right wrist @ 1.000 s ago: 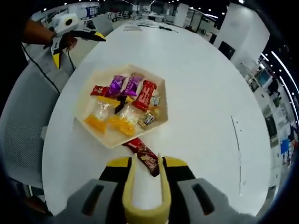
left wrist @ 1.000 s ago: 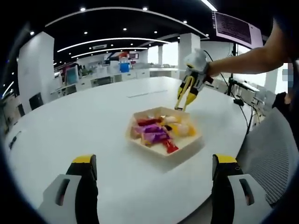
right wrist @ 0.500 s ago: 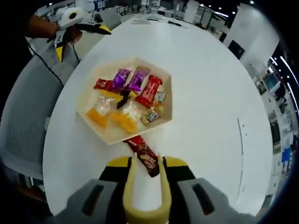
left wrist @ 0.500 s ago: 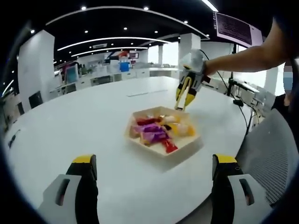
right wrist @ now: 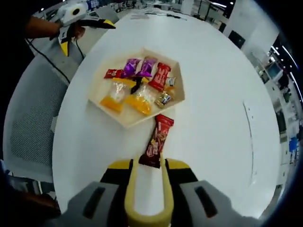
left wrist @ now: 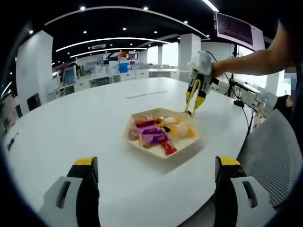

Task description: Place the target food into the container with the food tongs after gripping and lifting it, then release it inside without dropping or visibly crushing the food.

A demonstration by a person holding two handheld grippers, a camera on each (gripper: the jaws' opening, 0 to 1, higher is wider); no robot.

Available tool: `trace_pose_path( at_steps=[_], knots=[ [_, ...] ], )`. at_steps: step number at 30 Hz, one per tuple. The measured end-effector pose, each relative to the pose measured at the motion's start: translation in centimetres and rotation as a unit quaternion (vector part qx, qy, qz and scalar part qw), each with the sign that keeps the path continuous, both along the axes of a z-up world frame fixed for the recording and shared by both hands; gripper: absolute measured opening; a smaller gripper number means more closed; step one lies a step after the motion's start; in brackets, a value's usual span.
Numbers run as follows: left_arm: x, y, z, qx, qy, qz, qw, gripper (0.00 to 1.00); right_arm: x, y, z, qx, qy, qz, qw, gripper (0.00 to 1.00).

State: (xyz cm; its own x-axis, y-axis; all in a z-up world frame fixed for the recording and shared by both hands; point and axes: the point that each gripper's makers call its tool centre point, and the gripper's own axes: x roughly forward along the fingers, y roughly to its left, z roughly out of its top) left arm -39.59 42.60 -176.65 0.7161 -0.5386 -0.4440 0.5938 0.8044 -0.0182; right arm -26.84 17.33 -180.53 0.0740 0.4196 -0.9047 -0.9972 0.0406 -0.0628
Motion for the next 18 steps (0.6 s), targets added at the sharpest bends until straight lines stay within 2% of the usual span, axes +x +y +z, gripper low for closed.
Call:
trace_pose_path(
  at_steps=[6, 9, 11, 12, 13, 15, 16, 18],
  knots=[
    [0.0, 0.1, 0.0, -0.001, 0.000, 0.003, 1.0000, 0.99, 0.7, 1.7, -0.2, 0.008, -0.003, -0.027, 0.9996, 0.25],
    [0.1, 0.2, 0.1, -0.002, -0.002, 0.006, 1.0000, 0.99, 1.5, 2.0, -0.8, 0.009, -0.004, -0.060, 0.9982, 0.25],
    [0.1, 0.3, 0.1, -0.002, -0.001, 0.008, 1.0000, 0.99, 1.5, 1.9, -1.2, 0.007, 0.020, -0.092, 0.9956, 0.24],
    [0.1, 0.3, 0.1, -0.002, -0.002, 0.008, 1.0000, 0.99, 1.5, 1.8, -1.4, 0.006, 0.024, -0.103, 0.9944, 0.24],
    [0.1, 0.3, 0.2, -0.002, -0.002, 0.009, 1.0000, 0.99, 1.7, 2.2, -1.0, 0.022, 0.019, -0.099, 0.9947, 0.24],
    [0.1, 0.3, 0.2, -0.003, -0.002, 0.009, 1.0000, 0.99, 2.0, 1.3, -1.1, -0.008, 0.003, -0.107, 0.9942, 0.22],
    [0.1, 0.3, 0.2, -0.003, -0.002, 0.009, 1.0000, 0.99, 1.7, 1.6, -1.1, -0.001, 0.011, -0.108, 0.9941, 0.21],
    [0.2, 0.3, 0.2, -0.004, -0.003, 0.009, 0.9999, 0.99, 1.4, 1.7, -1.0, -0.004, 0.009, -0.113, 0.9936, 0.20]
  ],
)
